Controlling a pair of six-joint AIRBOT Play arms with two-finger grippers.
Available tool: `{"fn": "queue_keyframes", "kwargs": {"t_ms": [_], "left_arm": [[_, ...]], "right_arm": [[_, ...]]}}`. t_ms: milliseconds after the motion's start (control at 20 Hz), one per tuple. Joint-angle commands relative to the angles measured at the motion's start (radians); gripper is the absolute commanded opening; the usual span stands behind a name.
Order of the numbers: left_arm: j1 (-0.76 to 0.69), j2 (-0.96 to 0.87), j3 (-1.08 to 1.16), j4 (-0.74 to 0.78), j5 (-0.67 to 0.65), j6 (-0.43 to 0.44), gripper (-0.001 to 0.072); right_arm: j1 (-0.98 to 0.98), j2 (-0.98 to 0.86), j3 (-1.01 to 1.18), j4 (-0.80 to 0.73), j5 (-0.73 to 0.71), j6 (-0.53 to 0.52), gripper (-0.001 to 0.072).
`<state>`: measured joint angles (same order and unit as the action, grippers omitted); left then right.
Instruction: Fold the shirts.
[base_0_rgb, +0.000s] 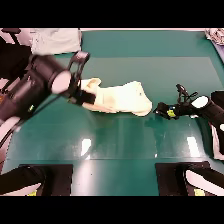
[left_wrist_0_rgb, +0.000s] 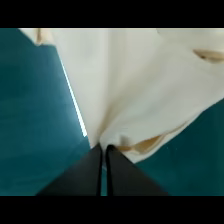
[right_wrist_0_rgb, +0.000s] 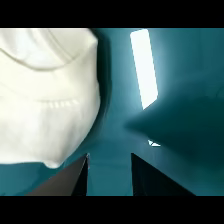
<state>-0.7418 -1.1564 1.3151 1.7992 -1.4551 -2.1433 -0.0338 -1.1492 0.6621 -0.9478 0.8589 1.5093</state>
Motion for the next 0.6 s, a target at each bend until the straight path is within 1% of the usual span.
{"fn": "queue_keyframes", "kwargs": {"t_ms": [0, 100, 150, 200, 350, 450, 500, 550], "left_arm": [[-0.069, 0.217, -0.371, 0.098, -0.019, -0.413, 0.0024], [-0.126, 0.326, -0.559, 0.077, -0.019, -0.681, 0.0025], [-0.156, 0.361, -0.622, 0.06, -0.019, -0.782, 0.0025], [-0.191, 0.389, -0.675, 0.049, -0.018, -0.863, 0.0025], [-0.241, 0.397, -0.723, 0.043, -0.002, -0.873, 0.0026], [-0.241, 0.399, -0.691, 0.085, 0.01, -0.856, 0.0027], [-0.241, 0.399, -0.658, 0.116, 0.013, -0.826, 0.0087], [-0.241, 0.399, -0.613, 0.15, 0.022, -0.778, 0.0392]], "right_arm": [[-0.001, 0.0, -0.001, 0.013, 0.036, -0.002, 0.0321], [-0.001, 0.0, -0.001, 0.013, 0.053, -0.002, 0.0321], [-0.001, 0.0, -0.001, 0.013, 0.065, -0.002, 0.0321], [-0.001, 0.0, -0.001, 0.014, 0.075, -0.002, 0.0321], [-0.001, 0.013, -0.001, 0.013, 0.09, -0.002, 0.0321], [-0.001, 0.04, -0.001, 0.013, 0.073, -0.002, 0.0321], [-0.001, 0.057, -0.001, 0.013, 0.06, -0.002, 0.0322], [-0.001, 0.073, -0.001, 0.012, 0.054, -0.002, 0.0322]]}}
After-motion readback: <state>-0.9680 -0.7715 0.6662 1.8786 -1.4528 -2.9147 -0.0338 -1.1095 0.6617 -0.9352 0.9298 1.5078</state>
